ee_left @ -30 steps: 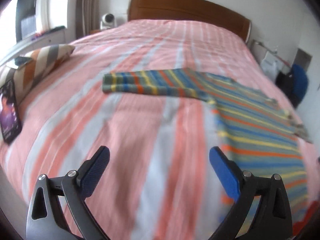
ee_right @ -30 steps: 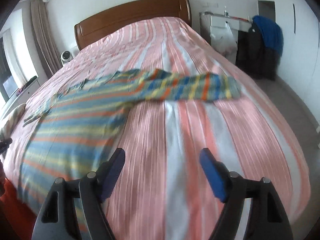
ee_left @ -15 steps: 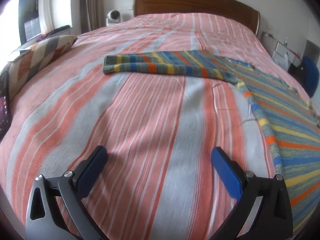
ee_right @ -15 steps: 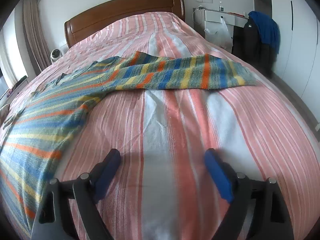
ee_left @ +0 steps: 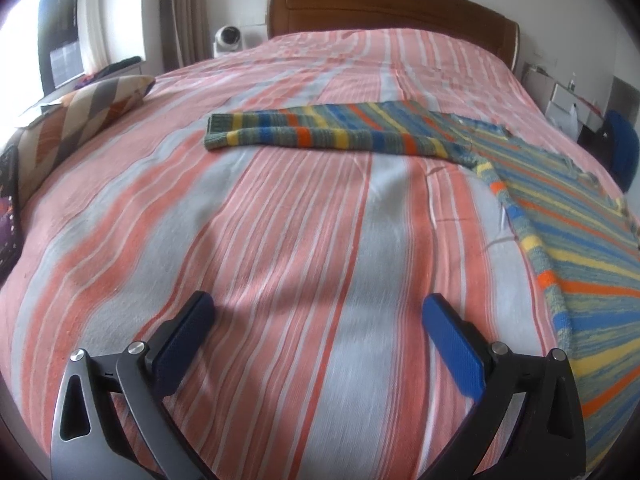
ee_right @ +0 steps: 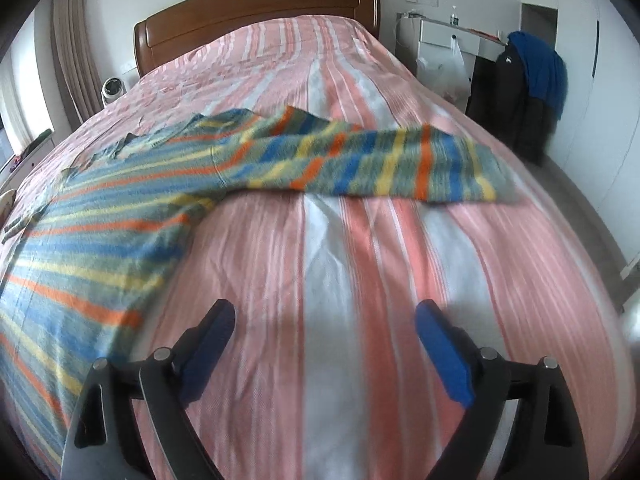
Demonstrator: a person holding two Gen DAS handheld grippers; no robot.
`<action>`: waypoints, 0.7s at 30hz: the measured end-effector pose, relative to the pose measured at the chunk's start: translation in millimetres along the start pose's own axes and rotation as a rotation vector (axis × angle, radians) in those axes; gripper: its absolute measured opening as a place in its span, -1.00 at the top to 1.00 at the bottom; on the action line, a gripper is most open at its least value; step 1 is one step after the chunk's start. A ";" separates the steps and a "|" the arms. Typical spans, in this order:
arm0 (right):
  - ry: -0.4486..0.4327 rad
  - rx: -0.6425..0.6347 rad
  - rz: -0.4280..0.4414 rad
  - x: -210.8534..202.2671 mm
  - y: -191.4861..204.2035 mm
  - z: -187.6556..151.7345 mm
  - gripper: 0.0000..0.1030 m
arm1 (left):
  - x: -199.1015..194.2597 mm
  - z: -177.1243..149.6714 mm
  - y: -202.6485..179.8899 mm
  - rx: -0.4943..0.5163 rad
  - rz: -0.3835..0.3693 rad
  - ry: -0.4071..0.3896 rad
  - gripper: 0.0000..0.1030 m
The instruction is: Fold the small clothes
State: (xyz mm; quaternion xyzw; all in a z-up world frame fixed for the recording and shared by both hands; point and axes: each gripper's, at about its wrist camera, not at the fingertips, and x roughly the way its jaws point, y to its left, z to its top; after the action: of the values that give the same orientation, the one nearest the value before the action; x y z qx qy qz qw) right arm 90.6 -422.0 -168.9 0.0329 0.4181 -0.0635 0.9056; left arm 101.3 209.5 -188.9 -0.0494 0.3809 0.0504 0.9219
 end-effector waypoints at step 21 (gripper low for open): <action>0.048 -0.008 -0.035 29.6 0.5 -2.9 -1.00 | 0.7 1.6 -0.3 0.005 0.007 0.000 -0.99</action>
State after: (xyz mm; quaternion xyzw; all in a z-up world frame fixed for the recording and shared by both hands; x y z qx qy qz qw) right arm 107.4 -423.8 -193.3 0.0236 0.4405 -0.0766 0.8942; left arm 103.0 209.5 -188.2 -0.0459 0.3811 0.0526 0.9219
